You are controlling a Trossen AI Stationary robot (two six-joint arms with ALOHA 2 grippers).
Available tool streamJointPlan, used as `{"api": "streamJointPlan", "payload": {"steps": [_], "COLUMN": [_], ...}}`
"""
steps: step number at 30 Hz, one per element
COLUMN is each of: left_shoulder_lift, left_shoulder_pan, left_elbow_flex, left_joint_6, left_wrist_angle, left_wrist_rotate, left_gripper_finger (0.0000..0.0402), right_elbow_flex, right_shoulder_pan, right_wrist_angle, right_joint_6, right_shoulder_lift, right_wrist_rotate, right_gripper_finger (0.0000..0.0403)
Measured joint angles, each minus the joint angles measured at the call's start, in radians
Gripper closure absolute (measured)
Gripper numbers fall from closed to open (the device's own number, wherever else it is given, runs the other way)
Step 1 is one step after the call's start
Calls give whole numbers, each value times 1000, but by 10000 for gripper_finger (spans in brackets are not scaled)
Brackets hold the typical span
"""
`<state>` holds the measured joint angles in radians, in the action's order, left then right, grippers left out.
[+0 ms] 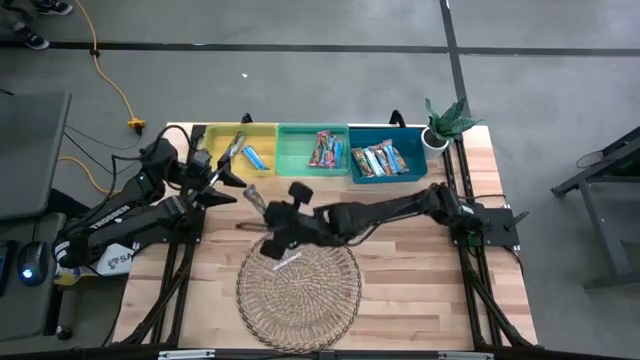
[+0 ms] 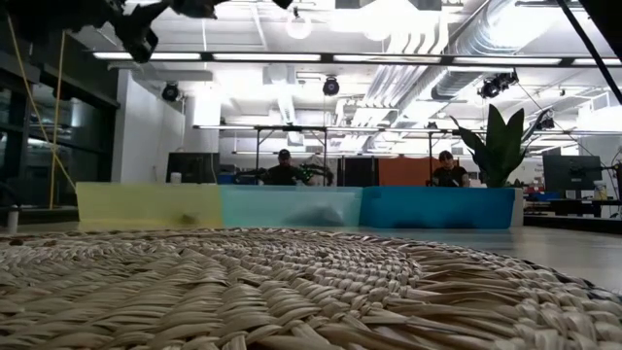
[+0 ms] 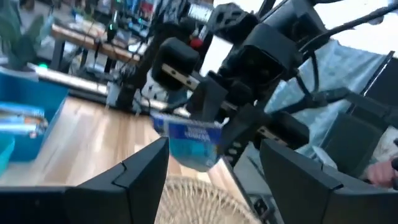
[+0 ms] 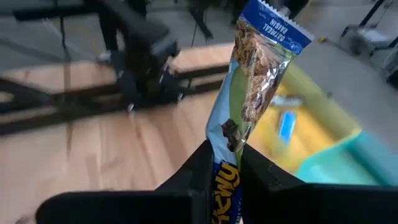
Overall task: Pick and place Granola Bars by type
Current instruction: Put the blue granola bar into the yellow bin
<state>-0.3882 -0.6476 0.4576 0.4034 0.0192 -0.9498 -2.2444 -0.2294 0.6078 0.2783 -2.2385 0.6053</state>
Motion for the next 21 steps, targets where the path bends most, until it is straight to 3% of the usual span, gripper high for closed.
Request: {"api": "streamJointPlan", "payload": {"steps": [11,21], "left_shoulder_lift": [-51,-139], "left_shoulder_pan": [0,0], "left_elbow_flex": [0,0], "left_joint_6": [153,179], "left_wrist_angle": [-315,-395], "left_wrist_rotate": [105,107], "left_gripper_finger": [152,152], "right_elbow_flex": [0,1], "right_shoulder_pan": [49,65], "right_wrist_angle": [-248,-349], "right_joint_6": [-170,-239], "right_shoulder_lift": [13,16], "right_wrist_rotate": [-10,-13], "right_gripper_finger": [368,368]}}
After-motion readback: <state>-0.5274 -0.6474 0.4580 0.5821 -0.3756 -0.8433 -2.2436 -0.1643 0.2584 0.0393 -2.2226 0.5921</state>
